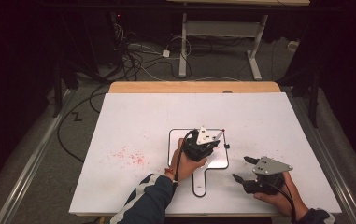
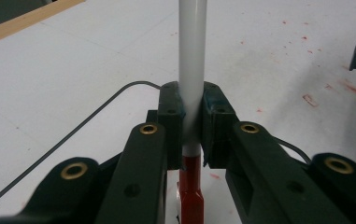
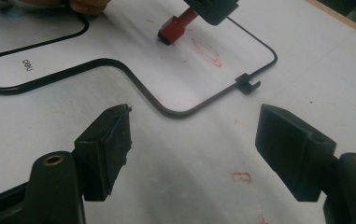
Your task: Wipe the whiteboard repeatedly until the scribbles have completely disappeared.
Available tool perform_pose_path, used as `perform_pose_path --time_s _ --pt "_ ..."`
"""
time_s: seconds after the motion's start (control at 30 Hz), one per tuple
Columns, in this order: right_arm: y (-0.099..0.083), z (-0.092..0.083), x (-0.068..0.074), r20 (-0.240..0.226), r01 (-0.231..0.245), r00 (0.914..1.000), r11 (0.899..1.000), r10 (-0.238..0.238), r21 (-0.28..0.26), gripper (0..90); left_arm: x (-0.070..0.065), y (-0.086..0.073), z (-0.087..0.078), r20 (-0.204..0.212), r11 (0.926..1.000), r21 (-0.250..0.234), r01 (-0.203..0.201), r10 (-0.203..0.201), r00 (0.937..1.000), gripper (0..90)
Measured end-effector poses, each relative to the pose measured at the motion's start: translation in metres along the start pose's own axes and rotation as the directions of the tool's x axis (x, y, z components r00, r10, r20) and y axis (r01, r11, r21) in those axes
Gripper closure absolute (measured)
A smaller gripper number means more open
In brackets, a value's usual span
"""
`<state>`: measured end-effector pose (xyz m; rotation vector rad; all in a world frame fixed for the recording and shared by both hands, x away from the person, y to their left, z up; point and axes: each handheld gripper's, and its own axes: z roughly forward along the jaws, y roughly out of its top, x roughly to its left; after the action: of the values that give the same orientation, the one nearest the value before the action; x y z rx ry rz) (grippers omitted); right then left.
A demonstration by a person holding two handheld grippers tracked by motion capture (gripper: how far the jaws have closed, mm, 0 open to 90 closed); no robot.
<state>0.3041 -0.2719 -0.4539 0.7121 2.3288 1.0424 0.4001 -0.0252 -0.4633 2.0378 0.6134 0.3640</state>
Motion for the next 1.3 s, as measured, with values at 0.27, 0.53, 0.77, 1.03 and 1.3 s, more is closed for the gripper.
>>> perform_pose_path --time_s 0.27,0.53,0.77,1.03,1.3 --pt "0.005 -0.006 -0.013 0.046 -0.075 0.9957 0.993 0.08 -0.09 29.4 -0.002 -0.01 -0.019 0.03 0.9993 -0.035 -0.012 0.013 0.9995 78.5" --pt "0.028 -0.001 -0.021 -0.02 -0.148 0.989 0.973 0.147 -0.175 33.1 -0.002 -0.014 -0.043 0.059 0.9967 -0.08 -0.014 0.019 0.9981 78.4" --pt "0.057 0.013 -0.016 -0.137 -0.149 0.9831 0.966 0.122 -0.211 36.6 -0.011 -0.013 -0.048 0.121 0.9932 -0.115 -0.022 0.036 0.992 78.4" --pt "0.072 0.032 -0.011 -0.232 -0.241 0.9529 0.953 0.195 -0.186 40.8 -0.019 -0.011 -0.048 0.137 0.9902 -0.136 -0.03 0.049 0.9894 78.4" --pt "0.074 0.034 -0.011 -0.247 -0.256 0.9477 0.943 0.202 -0.214 59.3 -0.022 -0.012 -0.043 0.11 0.9913 -0.127 -0.035 0.05 0.9926 78.4"
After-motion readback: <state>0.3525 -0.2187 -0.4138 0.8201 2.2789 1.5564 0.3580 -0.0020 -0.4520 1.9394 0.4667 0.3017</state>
